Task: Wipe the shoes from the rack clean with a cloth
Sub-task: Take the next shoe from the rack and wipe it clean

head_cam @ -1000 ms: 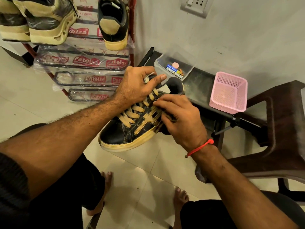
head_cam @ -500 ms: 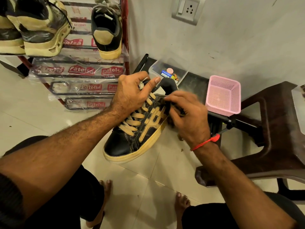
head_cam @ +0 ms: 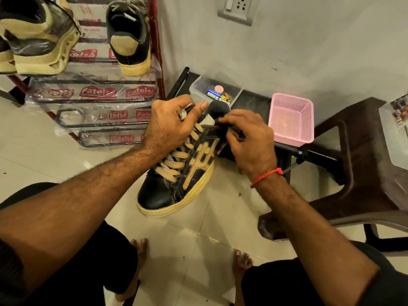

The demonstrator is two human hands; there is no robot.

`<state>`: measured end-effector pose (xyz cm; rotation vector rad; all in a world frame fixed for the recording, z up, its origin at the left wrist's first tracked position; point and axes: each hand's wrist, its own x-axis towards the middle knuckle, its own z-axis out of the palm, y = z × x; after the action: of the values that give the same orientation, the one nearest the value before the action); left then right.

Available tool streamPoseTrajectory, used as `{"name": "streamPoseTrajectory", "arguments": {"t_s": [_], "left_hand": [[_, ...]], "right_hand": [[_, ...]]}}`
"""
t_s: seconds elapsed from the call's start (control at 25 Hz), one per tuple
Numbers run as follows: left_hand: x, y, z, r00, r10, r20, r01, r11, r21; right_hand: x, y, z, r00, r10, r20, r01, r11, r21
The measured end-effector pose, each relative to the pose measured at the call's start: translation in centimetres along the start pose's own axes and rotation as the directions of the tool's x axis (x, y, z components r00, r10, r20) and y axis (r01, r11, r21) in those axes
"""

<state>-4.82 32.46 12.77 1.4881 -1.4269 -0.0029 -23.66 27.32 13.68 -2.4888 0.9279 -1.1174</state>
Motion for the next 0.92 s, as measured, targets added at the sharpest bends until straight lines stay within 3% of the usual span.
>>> {"name": "streamPoseTrajectory", "arguments": {"t_s": [0.08, 0.2, 0.36, 0.48, 0.52, 0.68, 0.72, 0.8, 0.88, 0.92], "left_hand": [[0.0, 0.0, 0.0, 1.000, -0.001, -0.004, 0.001, 1.000, -0.007], [0.0, 0.0, 0.1, 1.000, 0.003, 0.020, -0.003, 1.000, 0.000], [0.2, -0.7, -0.2, 0.998, -0.059, 0.001, 0.059, 0.998, 0.001], [0.4, -0.7, -0.2, 0.998, -0.054, -0.012, 0.054, 0.999, -0.009], [0.5, -0.7, -0.3, 0.998, -0.060, -0.012, 0.060, 0.998, -0.020], [0.8, -1.0, -1.0, 0.993, -0.114, -0.040, 0.111, 0.992, -0.063], [1.0, -1.0, -1.0, 0.992, -0.119, -0.046, 0.116, 0.991, -0.067], [1.1, -1.4, -0.9, 0.989, -0.131, -0.062, 0.127, 0.990, -0.060], [1.0, -1.7, -0.7, 0.992, -0.119, -0.047, 0.116, 0.992, -0.058], [0.9, -1.8, -0.6, 0.994, -0.111, -0.026, 0.109, 0.992, -0.070]], "right_hand": [[-0.3, 0.1, 0.0, 0.999, 0.040, -0.015, -0.040, 0.999, 0.012], [-1.5, -1.5, 0.7, 0.993, -0.105, 0.048, 0.105, 0.994, 0.000], [-0.7, -0.3, 0.0, 1.000, 0.020, -0.013, -0.020, 1.000, 0.021], [-2.1, -3.0, 1.0, 0.985, -0.156, 0.075, 0.154, 0.988, 0.032], [-1.9, -2.2, 1.0, 0.988, -0.134, 0.082, 0.133, 0.991, 0.014], [-0.1, 3.1, -0.8, 0.984, 0.177, -0.022, -0.177, 0.984, 0.011], [-0.4, 2.3, -0.6, 0.988, 0.150, -0.030, -0.149, 0.988, 0.034], [-1.7, -1.6, 0.7, 0.998, -0.051, 0.039, 0.046, 0.993, 0.108], [-2.8, -3.9, 1.4, 0.952, -0.278, 0.128, 0.259, 0.955, 0.146], [-2.6, -3.4, 1.3, 0.938, -0.318, 0.141, 0.299, 0.944, 0.138]]}}
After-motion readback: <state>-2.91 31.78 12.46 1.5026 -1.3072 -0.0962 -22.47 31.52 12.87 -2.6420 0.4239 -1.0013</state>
